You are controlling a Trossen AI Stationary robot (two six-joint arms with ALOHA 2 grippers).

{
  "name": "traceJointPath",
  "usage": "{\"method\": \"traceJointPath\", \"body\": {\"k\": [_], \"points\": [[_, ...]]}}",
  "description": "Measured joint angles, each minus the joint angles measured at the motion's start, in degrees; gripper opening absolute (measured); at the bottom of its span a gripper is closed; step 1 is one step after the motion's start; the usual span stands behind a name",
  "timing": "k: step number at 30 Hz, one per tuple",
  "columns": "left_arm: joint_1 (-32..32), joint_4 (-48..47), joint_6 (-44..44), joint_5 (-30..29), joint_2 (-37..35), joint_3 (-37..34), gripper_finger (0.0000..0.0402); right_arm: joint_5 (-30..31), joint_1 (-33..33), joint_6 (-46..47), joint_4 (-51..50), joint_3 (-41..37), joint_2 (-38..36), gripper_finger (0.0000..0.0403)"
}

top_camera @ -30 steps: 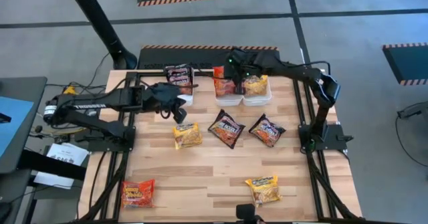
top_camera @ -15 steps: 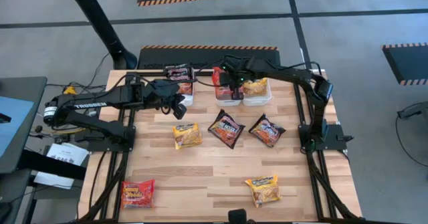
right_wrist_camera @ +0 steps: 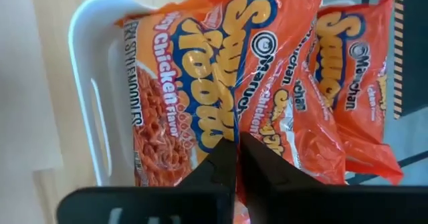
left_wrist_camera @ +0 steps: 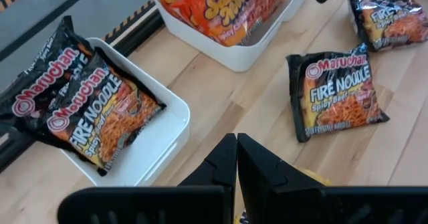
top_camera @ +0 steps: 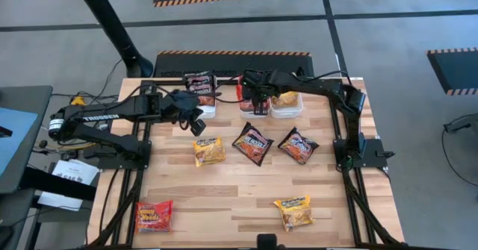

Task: Sort Maruchan noodles
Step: Put the red noodle pack into the middle white bin, then put the black noodle pack into the left white bin

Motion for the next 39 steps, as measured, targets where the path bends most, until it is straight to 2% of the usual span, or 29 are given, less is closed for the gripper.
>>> {"method": "traceJointPath", "body": {"k": [12,19,26,29,33,39], "points": [[0.0,-0.6,-0.3,0.1,0.0,0.0,0.0,-0.9,-0.2,5.3,-5.8,0.6,-0.2,0.0121],[0.0,-0.1,-1.9,1.2,0.0,0.0,0.0,-1.0,-0.2,5.5,-13.0,7.7,-0.5,0.0166],[-0.2,-0.1,-4.9,1.3,-1.1,0.1,0.0,-2.1,-0.2,5.6,-22.7,14.9,-0.5,0.0179],[-0.9,0.0,-5.3,1.2,-3.1,0.1,0.0,-6.5,-0.8,8.8,-28.1,16.1,-0.5,0.0177],[-2.0,-0.3,-5.7,1.2,-6.6,0.1,0.0,-15.8,-2.1,14.1,-34.1,15.9,-0.5,0.0168],[-3.2,-2.1,-5.0,1.2,-12.6,0.1,0.0,-25.8,-2.5,20.3,-36.9,13.5,-0.5,0.0161]]}}
